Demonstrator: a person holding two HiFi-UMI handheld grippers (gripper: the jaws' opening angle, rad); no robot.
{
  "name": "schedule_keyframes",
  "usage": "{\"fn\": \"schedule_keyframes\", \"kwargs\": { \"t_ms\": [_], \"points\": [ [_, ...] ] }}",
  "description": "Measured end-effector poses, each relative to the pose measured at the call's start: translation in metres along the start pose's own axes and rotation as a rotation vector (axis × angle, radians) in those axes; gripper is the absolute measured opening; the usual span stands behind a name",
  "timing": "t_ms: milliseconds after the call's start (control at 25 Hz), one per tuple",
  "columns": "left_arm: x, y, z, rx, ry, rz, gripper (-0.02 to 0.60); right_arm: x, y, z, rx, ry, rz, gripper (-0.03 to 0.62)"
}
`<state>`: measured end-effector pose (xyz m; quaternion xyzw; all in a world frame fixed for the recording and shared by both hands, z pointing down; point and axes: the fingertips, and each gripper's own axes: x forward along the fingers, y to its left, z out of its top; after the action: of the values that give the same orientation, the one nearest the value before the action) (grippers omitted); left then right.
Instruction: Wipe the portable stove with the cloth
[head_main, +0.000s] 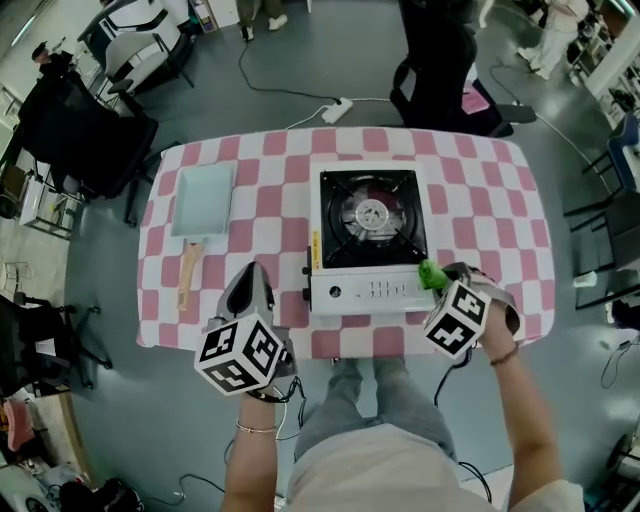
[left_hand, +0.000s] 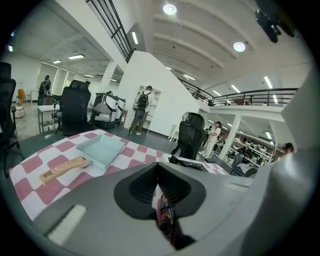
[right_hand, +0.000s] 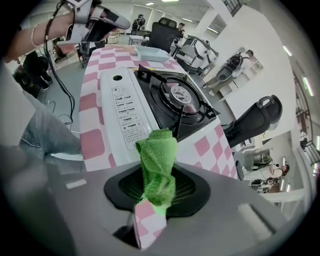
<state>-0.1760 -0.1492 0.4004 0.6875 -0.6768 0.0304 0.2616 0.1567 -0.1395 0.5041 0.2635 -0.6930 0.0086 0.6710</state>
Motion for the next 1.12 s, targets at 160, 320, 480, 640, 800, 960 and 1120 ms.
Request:
{"fn": "schedule_keyframes", "kwargs": {
  "t_ms": [160,320,480,640,800,960,1120],
  "points": [
    [0.003,0.002,-0.005,-0.013,0.013,-0.008,0.000,0.001,0.003,0.002,0.047,0.073,-0.006,0.107],
    [0.008,0.004,-0.006,-0.019,0.016,-0.013,0.000,0.002,0.003,0.005,0.111,0.090,-0.003,0.107],
    [0.011,0.006,-0.007,-0.026,0.016,-0.015,0.000,0.000,0.005,0.006,0.238,0.098,0.008,0.107],
    [0.012,0.010,-0.010,-0.032,0.020,-0.013,0.000,-0.001,0.009,0.009,0.277,0.117,-0.012,0.107],
    [0.013,0.014,-0.012,-0.038,0.023,-0.011,0.000,-0.004,0.013,0.014,0.296,0.127,-0.021,0.107],
    [0.012,0.018,-0.014,-0.044,0.029,-0.008,0.000,-0.007,0.019,0.020,0.309,0.126,-0.015,0.107],
    [0.012,0.023,-0.017,-0.052,0.031,-0.002,0.000,-0.007,0.024,0.029,0.328,0.115,0.004,0.107]
  ]
}}
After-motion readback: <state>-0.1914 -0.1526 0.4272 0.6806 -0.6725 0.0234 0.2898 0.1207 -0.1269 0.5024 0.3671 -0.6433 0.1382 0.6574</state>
